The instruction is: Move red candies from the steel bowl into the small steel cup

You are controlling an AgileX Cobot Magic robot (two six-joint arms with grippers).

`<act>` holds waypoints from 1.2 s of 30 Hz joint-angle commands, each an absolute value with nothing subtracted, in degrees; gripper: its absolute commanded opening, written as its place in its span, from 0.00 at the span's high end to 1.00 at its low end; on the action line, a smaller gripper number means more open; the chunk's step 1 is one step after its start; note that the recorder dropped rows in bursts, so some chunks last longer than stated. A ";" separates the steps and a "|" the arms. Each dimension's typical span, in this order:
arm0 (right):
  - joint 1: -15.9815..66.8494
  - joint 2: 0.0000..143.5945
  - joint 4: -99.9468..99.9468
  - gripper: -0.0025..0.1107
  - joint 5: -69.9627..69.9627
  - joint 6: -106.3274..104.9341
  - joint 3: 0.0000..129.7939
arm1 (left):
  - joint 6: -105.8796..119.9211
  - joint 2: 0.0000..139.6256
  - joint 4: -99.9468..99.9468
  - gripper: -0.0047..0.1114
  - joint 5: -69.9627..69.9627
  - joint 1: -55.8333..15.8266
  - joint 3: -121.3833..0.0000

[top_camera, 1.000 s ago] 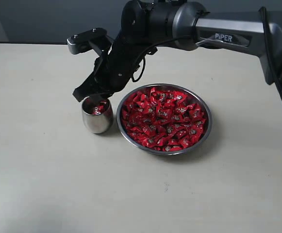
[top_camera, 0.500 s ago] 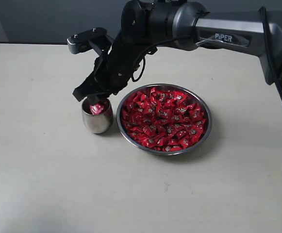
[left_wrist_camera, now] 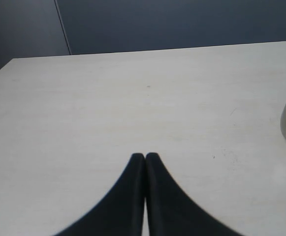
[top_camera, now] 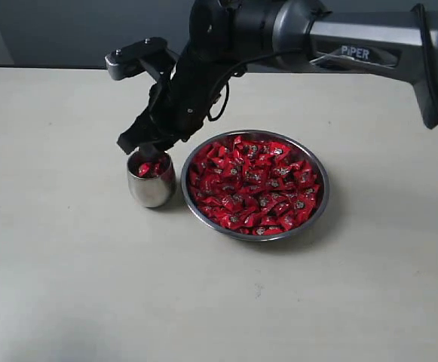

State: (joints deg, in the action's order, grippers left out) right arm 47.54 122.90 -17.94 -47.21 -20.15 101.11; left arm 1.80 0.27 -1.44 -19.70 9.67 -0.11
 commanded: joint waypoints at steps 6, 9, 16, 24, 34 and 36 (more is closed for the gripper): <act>38.66 112.11 -13.53 0.61 -43.86 -15.50 93.69 | 1.68 0.00 -1.55 0.96 -19.14 9.77 0.00; 34.72 107.08 -13.80 0.61 -38.65 -15.01 85.28 | 1.68 0.00 -1.55 0.96 -19.14 9.77 0.00; 26.84 100.27 -17.14 0.61 -27.86 -12.05 66.59 | 1.68 0.00 -1.55 0.96 -19.14 9.77 0.00; 26.94 109.11 -28.49 0.61 -30.68 -17.62 66.59 | 1.68 0.00 -1.55 0.96 -19.14 9.77 0.00; 26.94 112.36 -42.07 0.61 -32.82 -29.97 68.85 | 1.68 0.00 -1.55 0.96 -19.14 9.77 0.00; 26.94 113.53 -41.81 0.61 -34.53 -29.97 70.79 | 1.68 0.00 -1.55 0.96 -19.14 9.77 0.00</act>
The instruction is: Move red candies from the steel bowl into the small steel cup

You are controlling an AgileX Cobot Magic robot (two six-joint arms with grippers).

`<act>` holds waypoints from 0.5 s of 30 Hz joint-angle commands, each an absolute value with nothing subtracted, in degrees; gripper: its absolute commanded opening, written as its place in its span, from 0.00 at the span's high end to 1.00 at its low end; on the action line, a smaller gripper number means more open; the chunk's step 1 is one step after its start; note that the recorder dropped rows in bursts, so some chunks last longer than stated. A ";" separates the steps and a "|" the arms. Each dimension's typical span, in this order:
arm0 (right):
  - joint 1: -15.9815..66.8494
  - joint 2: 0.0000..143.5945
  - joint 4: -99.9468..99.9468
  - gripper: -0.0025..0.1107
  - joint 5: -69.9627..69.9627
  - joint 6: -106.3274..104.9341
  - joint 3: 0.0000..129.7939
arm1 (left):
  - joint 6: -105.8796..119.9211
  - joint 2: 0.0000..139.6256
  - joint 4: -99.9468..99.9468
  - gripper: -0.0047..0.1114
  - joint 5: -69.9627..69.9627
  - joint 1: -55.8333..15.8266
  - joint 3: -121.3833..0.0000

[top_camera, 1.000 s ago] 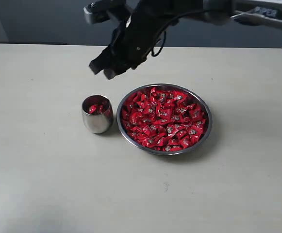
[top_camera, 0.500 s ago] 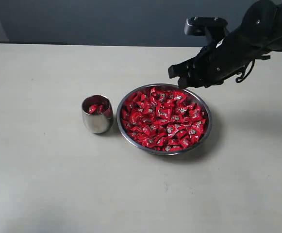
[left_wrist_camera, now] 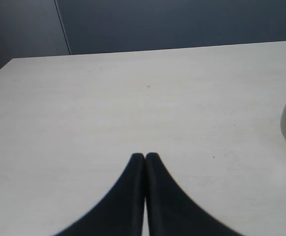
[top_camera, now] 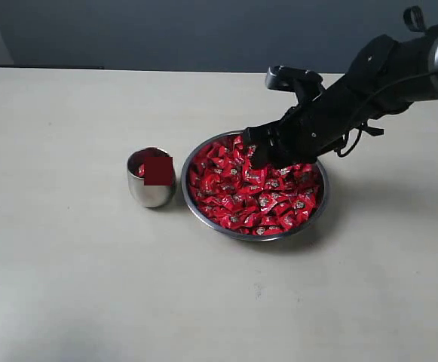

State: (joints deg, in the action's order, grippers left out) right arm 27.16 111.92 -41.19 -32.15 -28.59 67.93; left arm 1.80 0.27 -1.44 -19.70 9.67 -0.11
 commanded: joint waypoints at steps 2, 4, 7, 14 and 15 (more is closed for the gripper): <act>26.94 114.57 -41.81 0.61 -35.59 -29.97 72.36 | 1.68 0.00 -1.55 0.96 -19.14 9.77 0.00; 26.94 115.29 -41.81 0.61 -35.70 -29.87 73.17 | 1.68 0.00 -1.55 0.96 -19.14 9.77 0.00; 26.94 115.68 -41.81 0.61 -35.19 -29.75 73.58 | 1.68 0.00 -1.55 0.96 -19.14 9.77 0.00; 26.94 115.68 -32.76 0.61 -34.01 -23.24 73.58 | 1.68 0.00 -1.55 0.96 -19.14 9.77 0.00; 26.94 115.68 -31.90 0.61 -34.26 -22.83 73.58 | 1.68 0.00 -1.55 0.96 -19.14 9.77 0.00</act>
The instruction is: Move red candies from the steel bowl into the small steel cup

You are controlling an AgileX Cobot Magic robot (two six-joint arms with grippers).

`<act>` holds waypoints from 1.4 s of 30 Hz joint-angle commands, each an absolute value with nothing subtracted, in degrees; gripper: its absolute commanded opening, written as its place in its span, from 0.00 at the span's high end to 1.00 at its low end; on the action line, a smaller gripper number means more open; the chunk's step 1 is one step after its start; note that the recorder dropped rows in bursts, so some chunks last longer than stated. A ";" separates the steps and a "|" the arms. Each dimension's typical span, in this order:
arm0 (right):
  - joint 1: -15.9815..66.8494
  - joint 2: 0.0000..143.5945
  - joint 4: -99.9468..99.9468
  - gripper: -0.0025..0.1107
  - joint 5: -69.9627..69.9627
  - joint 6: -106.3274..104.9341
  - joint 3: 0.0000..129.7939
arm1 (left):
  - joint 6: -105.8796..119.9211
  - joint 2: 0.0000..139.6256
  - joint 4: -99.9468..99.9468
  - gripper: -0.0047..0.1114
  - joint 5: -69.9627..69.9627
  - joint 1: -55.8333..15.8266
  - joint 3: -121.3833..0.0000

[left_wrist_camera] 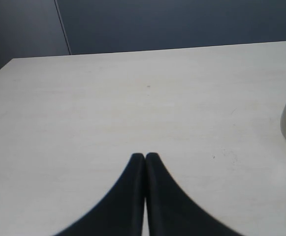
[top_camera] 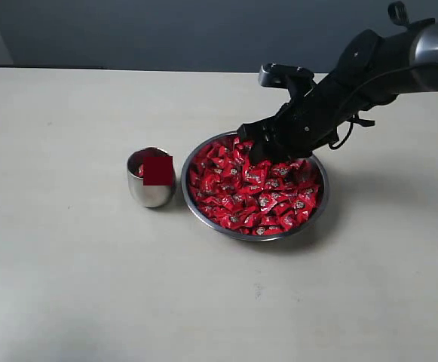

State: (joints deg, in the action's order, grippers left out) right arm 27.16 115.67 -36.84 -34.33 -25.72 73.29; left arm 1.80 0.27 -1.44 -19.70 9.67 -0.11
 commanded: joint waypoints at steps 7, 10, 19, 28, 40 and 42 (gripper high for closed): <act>27.43 115.68 -31.58 0.61 -34.51 -22.26 73.58 | 1.68 0.00 -1.55 0.96 -19.14 9.77 0.00; 27.43 115.68 -31.58 0.61 -34.51 -22.26 73.58 | 1.68 0.00 -1.55 0.96 -19.14 9.77 0.00; 27.43 118.01 -32.51 0.64 -35.37 -22.26 73.58 | 1.68 0.00 -1.55 0.96 -19.14 9.77 0.00; 29.98 118.58 -32.09 0.74 -35.90 -23.84 74.44 | 1.68 0.00 -1.55 0.96 -19.14 9.77 0.00; 30.43 118.58 -28.93 0.62 -34.25 -22.46 74.60 | 1.68 0.00 -1.55 0.96 -19.14 9.77 0.00; 31.16 118.58 -28.93 0.62 -33.86 -22.46 74.60 | 1.68 0.00 -1.55 0.96 -19.14 9.77 0.00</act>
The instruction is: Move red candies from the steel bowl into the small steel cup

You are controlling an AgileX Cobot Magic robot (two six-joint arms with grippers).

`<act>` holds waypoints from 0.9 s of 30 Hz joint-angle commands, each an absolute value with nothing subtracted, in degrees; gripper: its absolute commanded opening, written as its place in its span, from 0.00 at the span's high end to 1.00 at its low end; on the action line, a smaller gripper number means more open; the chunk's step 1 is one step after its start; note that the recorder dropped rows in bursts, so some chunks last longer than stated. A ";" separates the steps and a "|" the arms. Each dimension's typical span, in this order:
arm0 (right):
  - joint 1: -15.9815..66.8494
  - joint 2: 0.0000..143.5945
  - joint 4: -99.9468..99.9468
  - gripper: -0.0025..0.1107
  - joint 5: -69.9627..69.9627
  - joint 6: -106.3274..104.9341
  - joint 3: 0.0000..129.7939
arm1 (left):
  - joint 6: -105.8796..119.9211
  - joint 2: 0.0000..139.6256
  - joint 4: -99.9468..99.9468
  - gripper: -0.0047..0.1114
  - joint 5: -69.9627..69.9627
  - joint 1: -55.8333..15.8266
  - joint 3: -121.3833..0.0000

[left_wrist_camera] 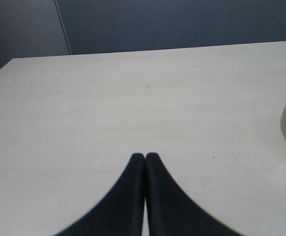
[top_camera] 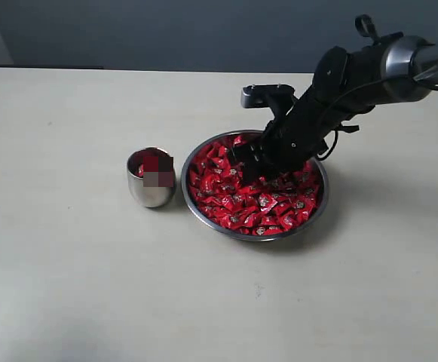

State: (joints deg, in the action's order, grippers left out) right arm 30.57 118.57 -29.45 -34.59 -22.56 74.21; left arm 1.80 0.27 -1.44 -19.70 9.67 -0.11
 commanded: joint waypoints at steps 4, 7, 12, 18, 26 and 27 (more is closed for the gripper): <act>32.80 118.58 -26.33 0.62 -32.44 -22.47 74.60 | 1.68 0.00 -1.55 0.96 -19.14 9.77 0.00; 32.80 118.58 -24.26 0.62 -32.09 -22.47 74.60 | 1.68 0.00 -1.55 0.96 -19.14 9.77 0.00; 32.80 118.58 -23.86 0.62 -31.41 -22.36 74.60 | 1.68 0.00 -1.55 0.96 -19.14 9.77 0.00; 32.80 118.58 -23.86 0.72 -31.18 -22.36 74.60 | 1.68 0.00 -1.55 0.96 -19.14 9.77 0.00; 32.80 119.93 -23.39 0.76 -31.47 -22.36 74.60 | 1.68 0.00 -1.55 0.96 -19.14 9.77 0.00; 32.80 120.45 -23.39 0.76 -31.58 -22.36 74.60 | 1.68 0.00 -1.55 0.96 -19.14 9.77 0.00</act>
State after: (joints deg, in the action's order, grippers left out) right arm 32.93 119.14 -24.05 -31.65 -22.32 74.21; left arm 1.80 0.27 -1.44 -19.70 9.67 -0.11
